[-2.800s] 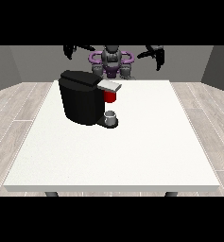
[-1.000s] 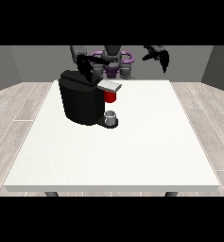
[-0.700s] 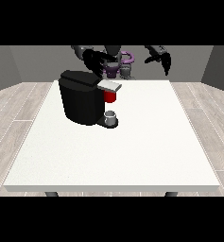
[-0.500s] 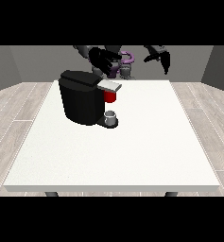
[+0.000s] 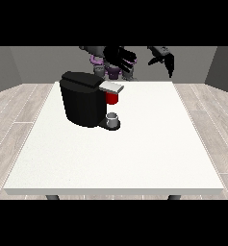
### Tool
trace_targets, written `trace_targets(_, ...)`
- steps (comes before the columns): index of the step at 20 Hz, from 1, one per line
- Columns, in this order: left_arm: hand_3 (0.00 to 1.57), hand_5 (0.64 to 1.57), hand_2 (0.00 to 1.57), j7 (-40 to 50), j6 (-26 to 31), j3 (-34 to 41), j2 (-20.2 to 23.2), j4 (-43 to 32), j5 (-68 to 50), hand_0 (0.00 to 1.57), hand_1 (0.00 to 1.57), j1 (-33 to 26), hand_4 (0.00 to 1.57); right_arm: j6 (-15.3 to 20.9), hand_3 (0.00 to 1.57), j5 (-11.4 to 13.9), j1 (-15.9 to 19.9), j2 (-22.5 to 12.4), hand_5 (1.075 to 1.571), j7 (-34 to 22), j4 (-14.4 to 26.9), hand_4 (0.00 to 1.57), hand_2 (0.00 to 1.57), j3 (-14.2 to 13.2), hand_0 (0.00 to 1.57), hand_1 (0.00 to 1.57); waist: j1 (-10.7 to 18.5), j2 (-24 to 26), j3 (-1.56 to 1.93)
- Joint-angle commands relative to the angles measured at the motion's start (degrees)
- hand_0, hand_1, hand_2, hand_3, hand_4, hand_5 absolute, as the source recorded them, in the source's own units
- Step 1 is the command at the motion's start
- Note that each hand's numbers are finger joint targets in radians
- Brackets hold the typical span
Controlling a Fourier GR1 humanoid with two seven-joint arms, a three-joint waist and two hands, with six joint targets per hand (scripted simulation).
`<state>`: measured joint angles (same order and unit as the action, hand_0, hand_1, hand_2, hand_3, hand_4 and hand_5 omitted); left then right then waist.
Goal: Insert the coffee pod into the coffee machine and close the lid
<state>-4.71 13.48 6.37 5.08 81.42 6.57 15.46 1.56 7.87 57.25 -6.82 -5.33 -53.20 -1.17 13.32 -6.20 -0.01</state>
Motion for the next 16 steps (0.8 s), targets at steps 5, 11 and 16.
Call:
trace_targets(5,0.0,1.571,0.0,-3.2,-0.3,0.4,0.0,-1.4,-0.5,0.0,0.0,1.1,0.39,2.4,0.0,3.2,7.7,2.0,1.571,-2.2,2.5,0.16,0.0,0.9,0.0,0.0,1.4,-2.8,-0.02)
trace_targets(11,0.0,1.571,0.0,-5.3,0.9,1.6,2.0,-1.1,-1.5,0.0,0.0,0.8,0.38,1.9,0.0,4.9,11.1,0.6,1.571,-1.7,4.6,0.0,0.0,0.7,0.0,0.0,3.4,-4.0,-0.02)
trace_targets(16,0.0,1.571,0.0,0.2,0.1,-0.1,0.1,1.2,-2.2,0.0,0.0,7.2,0.43,2.3,0.0,5.9,18.4,-0.7,1.571,-2.9,7.7,0.0,0.0,-0.4,0.0,0.0,5.6,-6.8,-0.01)
